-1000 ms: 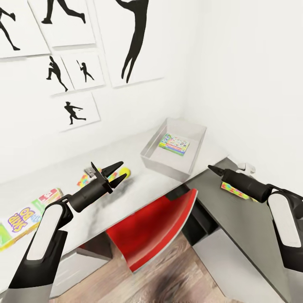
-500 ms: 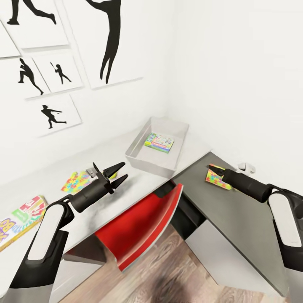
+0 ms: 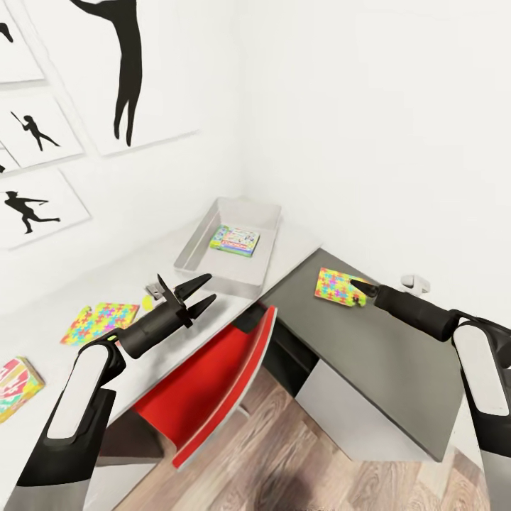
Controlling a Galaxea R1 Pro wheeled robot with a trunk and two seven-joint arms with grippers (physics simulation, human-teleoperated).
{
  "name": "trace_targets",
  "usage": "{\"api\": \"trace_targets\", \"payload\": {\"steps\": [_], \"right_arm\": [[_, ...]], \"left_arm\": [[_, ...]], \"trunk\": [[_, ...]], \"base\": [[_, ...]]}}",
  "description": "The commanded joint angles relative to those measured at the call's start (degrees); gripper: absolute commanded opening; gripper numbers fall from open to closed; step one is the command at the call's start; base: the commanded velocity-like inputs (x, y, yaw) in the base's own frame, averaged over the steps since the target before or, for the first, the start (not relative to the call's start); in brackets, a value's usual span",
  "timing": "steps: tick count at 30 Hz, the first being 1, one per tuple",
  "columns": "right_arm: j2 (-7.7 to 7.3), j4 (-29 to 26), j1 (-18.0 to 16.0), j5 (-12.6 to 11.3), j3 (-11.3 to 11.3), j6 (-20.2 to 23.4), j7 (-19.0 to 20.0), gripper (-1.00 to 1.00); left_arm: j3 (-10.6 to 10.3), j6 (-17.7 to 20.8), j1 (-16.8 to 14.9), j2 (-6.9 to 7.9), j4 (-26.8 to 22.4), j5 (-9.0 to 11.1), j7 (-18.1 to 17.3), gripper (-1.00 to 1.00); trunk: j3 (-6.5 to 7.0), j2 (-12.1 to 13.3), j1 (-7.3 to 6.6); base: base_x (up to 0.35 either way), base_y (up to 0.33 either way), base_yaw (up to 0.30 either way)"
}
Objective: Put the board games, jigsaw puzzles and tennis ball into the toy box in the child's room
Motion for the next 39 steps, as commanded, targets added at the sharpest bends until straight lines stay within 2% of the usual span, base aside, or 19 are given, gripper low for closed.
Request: {"api": "trace_targets", "payload": {"steps": [1,26,30,32,39], "right_arm": [[0.02,0.0,-0.1,0.5,-0.1,0.3,0.5,1.00],[-0.01,0.0,0.1,0.5,-0.5,2.6,0.5,1.00],[0.00,0.0,0.2,0.5,-2.1,5.6,0.5,1.00],[0.09,0.0,0.3,0.5,-4.0,7.9,0.5,1.00],[0.17,0.0,0.3,0.5,-4.7,8.5,0.4,1.00]], "left_arm": [[0.1,0.2,0.0,0.00,0.0,-0.2,-0.3,1.00],[0.0,0.2,-0.1,-0.21,0.0,-0.3,-0.1,1.00],[0.0,0.1,-0.1,-0.36,0.0,-0.3,-0.1,1.00],[-0.4,0.2,-0.4,-0.54,0.0,-0.3,0.2,1.00],[-1.9,0.2,-1.0,-0.60,0.0,-0.3,1.7,1.00]], "trunk": [[-0.09,-0.1,0.03],[0.46,-0.1,0.03],[0.57,-0.1,0.03],[0.63,-0.1,0.03],[0.87,-0.1,0.03]], "base": [[0.000,0.000,-0.294],[0.000,0.000,-0.294],[0.000,0.000,-0.294],[0.000,0.000,-0.294],[0.000,0.000,-0.289]]}}
